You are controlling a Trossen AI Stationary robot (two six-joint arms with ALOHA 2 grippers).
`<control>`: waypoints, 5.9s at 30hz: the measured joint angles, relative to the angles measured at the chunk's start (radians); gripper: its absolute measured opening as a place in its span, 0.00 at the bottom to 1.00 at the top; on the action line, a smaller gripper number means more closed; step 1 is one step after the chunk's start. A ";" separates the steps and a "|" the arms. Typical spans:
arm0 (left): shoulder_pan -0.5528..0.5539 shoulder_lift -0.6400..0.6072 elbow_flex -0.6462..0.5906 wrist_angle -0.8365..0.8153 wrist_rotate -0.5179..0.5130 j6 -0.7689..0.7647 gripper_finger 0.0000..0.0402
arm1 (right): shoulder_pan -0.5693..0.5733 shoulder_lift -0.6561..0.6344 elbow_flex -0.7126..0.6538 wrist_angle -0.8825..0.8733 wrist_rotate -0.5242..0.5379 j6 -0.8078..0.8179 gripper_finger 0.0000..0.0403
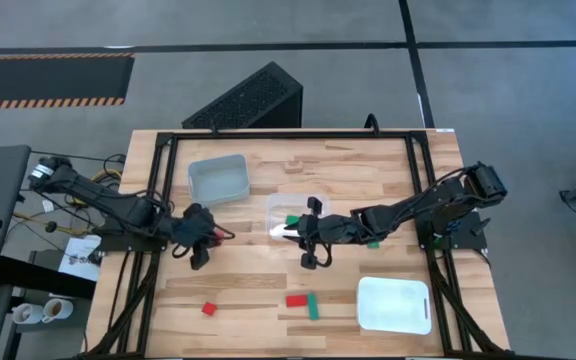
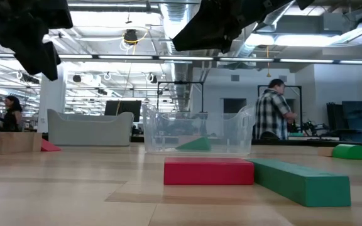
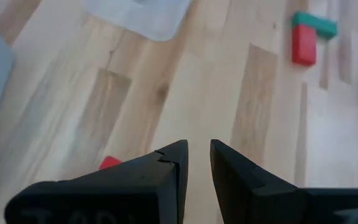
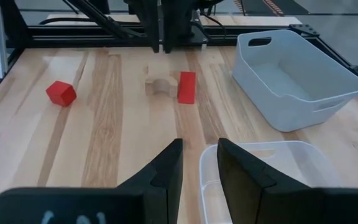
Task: Sort & place blocks by color
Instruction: Put the left brown block into the gray bin, then put the bottom right red block into the white bin
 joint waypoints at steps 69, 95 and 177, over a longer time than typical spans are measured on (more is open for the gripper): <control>-0.068 0.246 0.050 -0.147 -0.193 -0.178 0.11 | 0.000 0.000 0.000 0.011 0.002 0.000 0.30; 0.755 -0.039 -0.058 0.144 -0.154 0.530 0.10 | 0.003 0.000 0.000 0.068 0.005 -0.053 0.30; 0.264 -0.426 -0.545 1.444 -0.121 0.548 0.30 | 0.221 0.057 0.065 -0.020 -0.099 0.132 0.33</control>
